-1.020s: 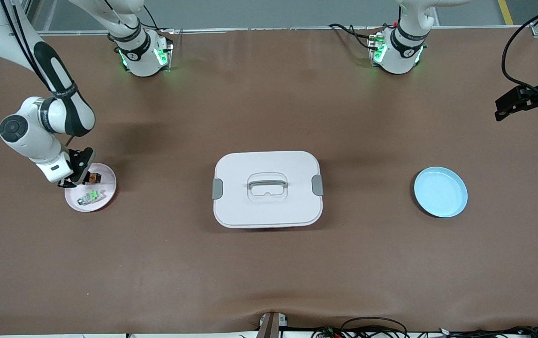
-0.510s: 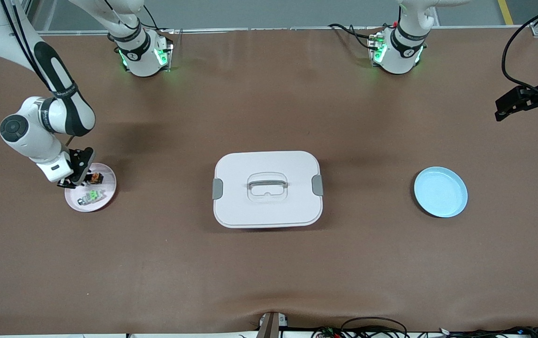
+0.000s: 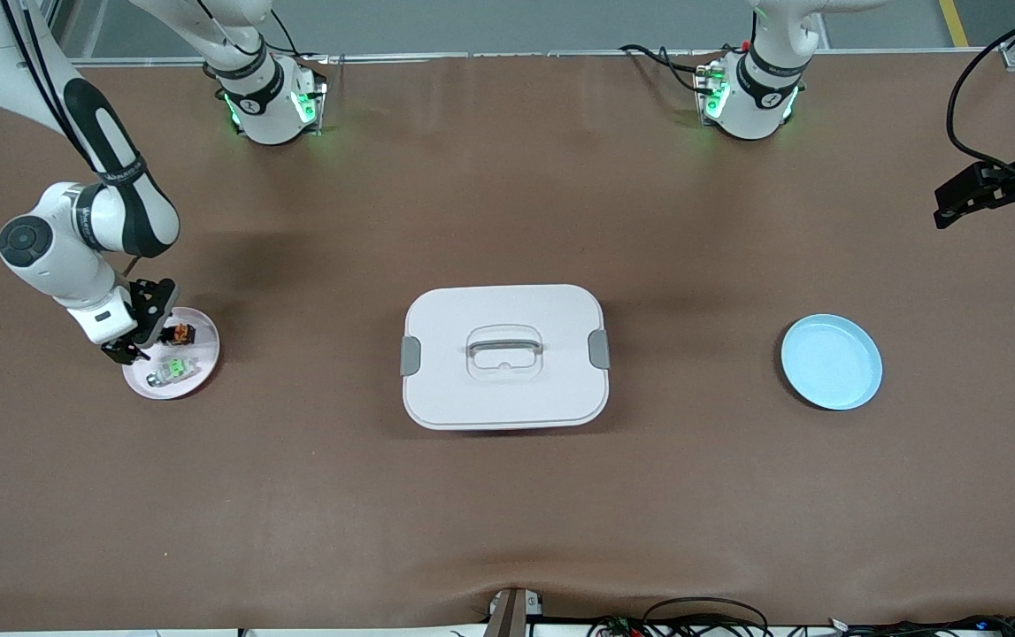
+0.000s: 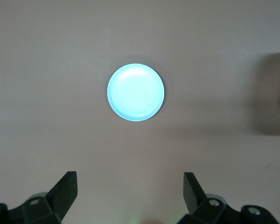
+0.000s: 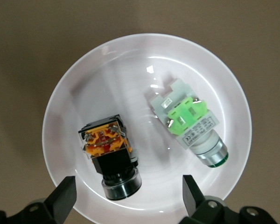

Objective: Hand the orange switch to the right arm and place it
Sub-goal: 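Open the right gripper to release the orange switch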

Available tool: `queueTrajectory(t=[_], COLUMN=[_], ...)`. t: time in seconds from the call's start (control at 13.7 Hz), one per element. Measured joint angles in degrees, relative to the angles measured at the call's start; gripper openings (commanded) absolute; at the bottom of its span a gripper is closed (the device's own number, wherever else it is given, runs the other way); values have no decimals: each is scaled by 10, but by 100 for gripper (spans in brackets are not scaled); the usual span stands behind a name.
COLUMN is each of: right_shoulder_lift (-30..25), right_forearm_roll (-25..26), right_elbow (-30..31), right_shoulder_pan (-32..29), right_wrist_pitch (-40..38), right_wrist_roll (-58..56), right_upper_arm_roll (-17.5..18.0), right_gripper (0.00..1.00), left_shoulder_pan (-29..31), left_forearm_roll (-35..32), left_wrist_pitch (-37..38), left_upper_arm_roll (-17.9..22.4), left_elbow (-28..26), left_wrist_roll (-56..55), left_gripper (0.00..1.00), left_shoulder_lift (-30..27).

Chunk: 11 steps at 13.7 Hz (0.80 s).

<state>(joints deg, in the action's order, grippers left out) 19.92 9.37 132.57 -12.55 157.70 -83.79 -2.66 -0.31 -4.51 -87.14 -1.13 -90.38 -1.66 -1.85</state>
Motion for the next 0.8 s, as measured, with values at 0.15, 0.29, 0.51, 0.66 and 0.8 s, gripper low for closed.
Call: queueTrajectory(t=[0.15, 0.29, 0.51, 0.66, 0.8], right_shoulder_lift=[-3, -8, -17, -21, -25], right_forearm_roll=[0, 1, 1, 1, 1], right_elbow=[-4, -13, -33, -54, -92], right_shoulder_pan=[0, 0, 0, 0, 3], right_wrist_pitch=[0, 0, -3, -38, -109], right_wrist_roll=[0, -4, -35, -41, -46], right_upper_arm_roll=[1, 3, 6, 8, 11], right_gripper=[100, 100, 100, 100, 100], left_shoulder_pan=[0, 0, 0, 0, 1], left_forearm_roll=[0, 0, 0, 0, 0], left_wrist_pitch=[-5, -8, -9, -9, -9], left_upper_arm_roll=[0, 0, 0, 0, 0], left_elbow=[0, 0, 1, 1, 2], left_wrist_roll=[0, 0, 0, 0, 0], left_gripper=[100, 100, 100, 100, 100], left_shoulder_lift=[0, 0, 0, 0, -2])
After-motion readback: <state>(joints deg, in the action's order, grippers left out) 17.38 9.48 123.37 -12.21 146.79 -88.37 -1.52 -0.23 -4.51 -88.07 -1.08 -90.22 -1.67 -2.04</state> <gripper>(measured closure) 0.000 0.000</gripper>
